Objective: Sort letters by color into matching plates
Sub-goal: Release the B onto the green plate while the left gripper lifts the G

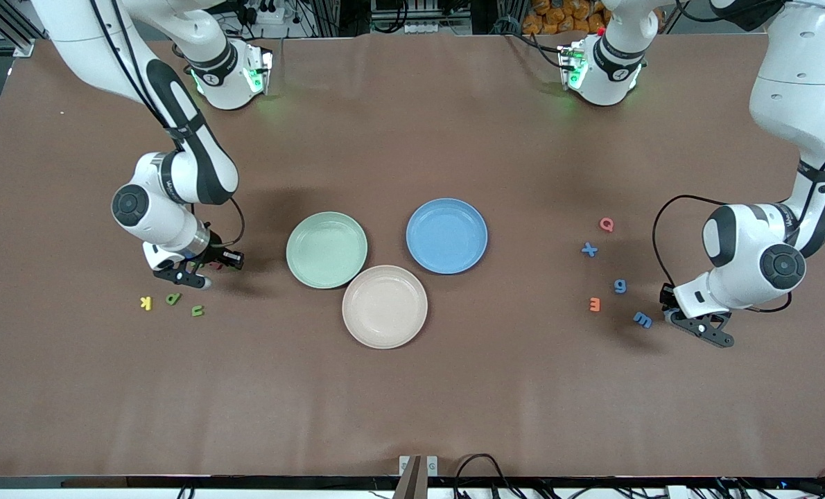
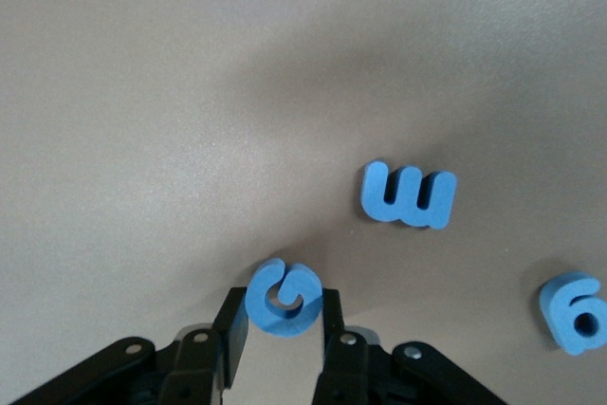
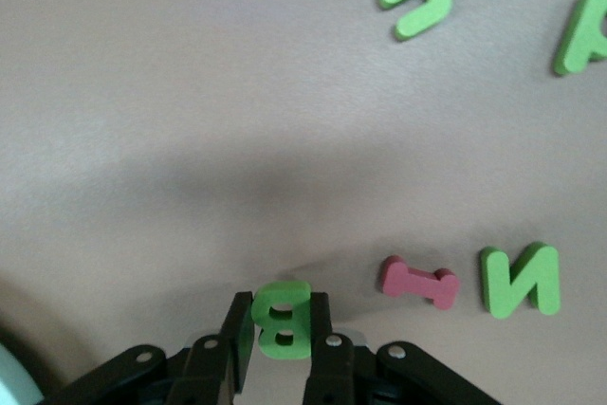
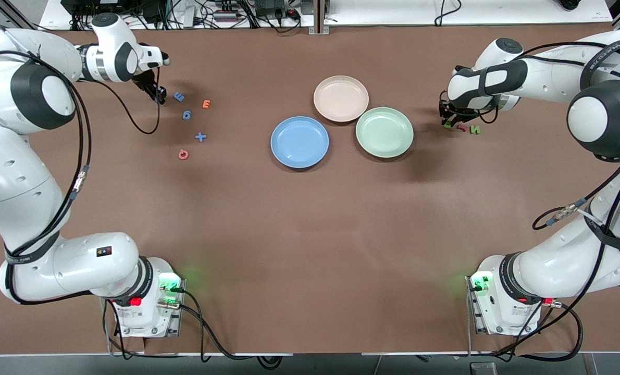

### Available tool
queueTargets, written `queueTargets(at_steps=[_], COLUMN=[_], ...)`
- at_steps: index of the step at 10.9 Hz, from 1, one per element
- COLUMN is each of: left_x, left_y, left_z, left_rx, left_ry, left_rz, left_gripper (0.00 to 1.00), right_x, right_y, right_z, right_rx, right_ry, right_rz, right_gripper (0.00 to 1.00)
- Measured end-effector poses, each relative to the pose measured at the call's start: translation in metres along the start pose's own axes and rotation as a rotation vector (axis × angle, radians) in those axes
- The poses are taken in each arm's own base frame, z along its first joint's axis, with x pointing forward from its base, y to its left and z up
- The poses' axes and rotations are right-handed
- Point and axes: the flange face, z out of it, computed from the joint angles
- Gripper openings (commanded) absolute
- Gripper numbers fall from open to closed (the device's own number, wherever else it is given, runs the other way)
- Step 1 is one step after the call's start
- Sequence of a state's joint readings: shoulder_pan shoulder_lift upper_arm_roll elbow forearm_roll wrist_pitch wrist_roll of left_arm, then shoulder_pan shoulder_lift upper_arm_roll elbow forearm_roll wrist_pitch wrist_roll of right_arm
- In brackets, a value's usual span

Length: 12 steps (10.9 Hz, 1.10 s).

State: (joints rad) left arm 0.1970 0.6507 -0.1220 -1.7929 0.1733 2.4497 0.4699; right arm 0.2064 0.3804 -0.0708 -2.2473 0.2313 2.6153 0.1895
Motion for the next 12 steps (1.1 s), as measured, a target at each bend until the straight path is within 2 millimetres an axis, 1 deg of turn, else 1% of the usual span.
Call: queueTargets(at_steps=[2,4,6,8,10,12], left_x=[0.009,0.021,0.031,0.037,0.044,0.048], left_y=[0.010,0.028,0.045,0.056,0.074,0.089], left_z=[-0.003,-0.008,-0.018,-0.029,-0.043,-0.056], left_rx=[0.000,-0.006,-0.011,-0.020,-0.035,-0.046], left_ry=[0.006,-0.006,-0.018,-0.024,-0.039,-0.058], left_rz=[0.010,-0.013,-0.041,-0.070,-0.110,-0.145], left_gripper=[0.00,0.00,0.00,0.00,0.00,0.00], right_x=[-0.004,-0.008,-0.015,-0.027,-0.045,-0.064], right_y=[-0.013,-0.040,-0.071,-0.107,-0.141,-0.169], right_z=[-0.008,-0.023,-0.037,-0.044,-0.047,-0.046], right_rx=[0.005,-0.002,-0.021,-0.027,-0.032,-0.037], right_ry=[-0.007,-0.017,-0.029,-0.049,-0.067,-0.077], right_rz=[-0.075,-0.155,-0.244,-0.315,-0.383,-0.441], right_gripper=[0.22,0.22,0.22,0.22,0.22,0.24])
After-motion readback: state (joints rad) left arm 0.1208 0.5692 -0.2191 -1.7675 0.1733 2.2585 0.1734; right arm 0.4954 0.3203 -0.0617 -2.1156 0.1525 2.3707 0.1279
